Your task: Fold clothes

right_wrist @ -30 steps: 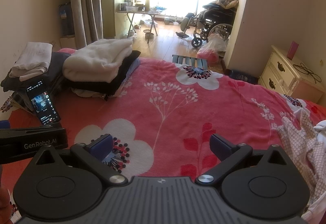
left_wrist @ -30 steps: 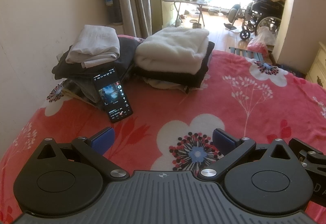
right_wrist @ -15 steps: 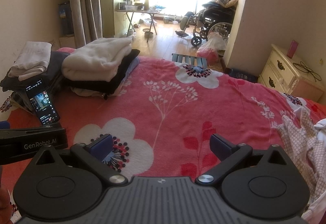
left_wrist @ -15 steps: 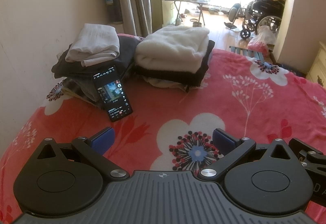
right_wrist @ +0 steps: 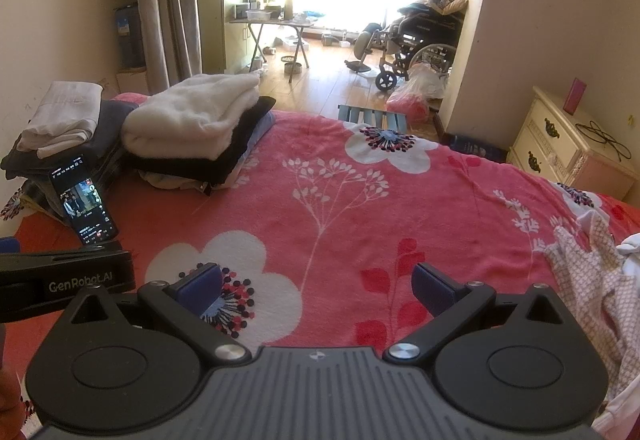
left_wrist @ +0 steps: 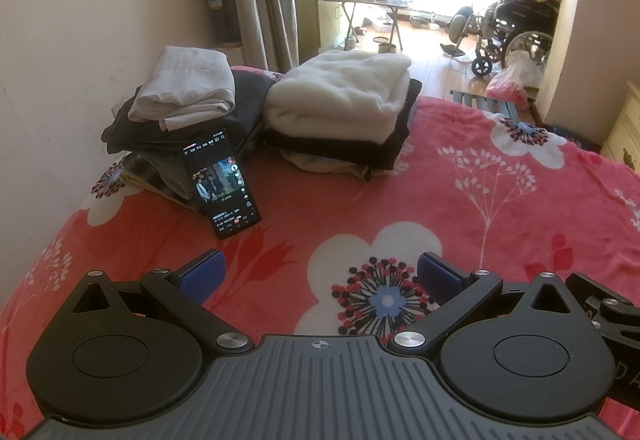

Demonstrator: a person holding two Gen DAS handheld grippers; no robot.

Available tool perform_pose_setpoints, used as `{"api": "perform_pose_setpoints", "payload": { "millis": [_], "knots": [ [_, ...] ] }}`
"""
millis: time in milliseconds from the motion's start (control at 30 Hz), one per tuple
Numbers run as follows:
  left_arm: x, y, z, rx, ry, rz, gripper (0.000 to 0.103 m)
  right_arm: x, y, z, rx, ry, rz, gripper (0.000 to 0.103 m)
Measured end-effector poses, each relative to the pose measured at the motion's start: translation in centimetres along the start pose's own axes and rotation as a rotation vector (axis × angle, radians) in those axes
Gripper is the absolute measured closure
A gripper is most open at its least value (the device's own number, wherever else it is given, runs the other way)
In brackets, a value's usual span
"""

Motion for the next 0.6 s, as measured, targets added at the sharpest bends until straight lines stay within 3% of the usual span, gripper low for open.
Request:
{"api": "perform_pose_setpoints", "payload": {
  "millis": [600],
  "knots": [
    [0.12, -0.01, -0.09, 0.005, -0.002, 0.0, 0.0, -0.01, 0.22, -0.07, -0.002, 0.0, 0.002, 0.0]
  ]
}}
Point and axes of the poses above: each gripper's, at about its wrist camera, not at the fingertips, and z roughly against the way its jaws point, y to its left, x to its top, the point moved 3 cm from there along -z, roughly the way its jaws point, and after that the axes turned 1 degree about z, right-handed, at the moved point
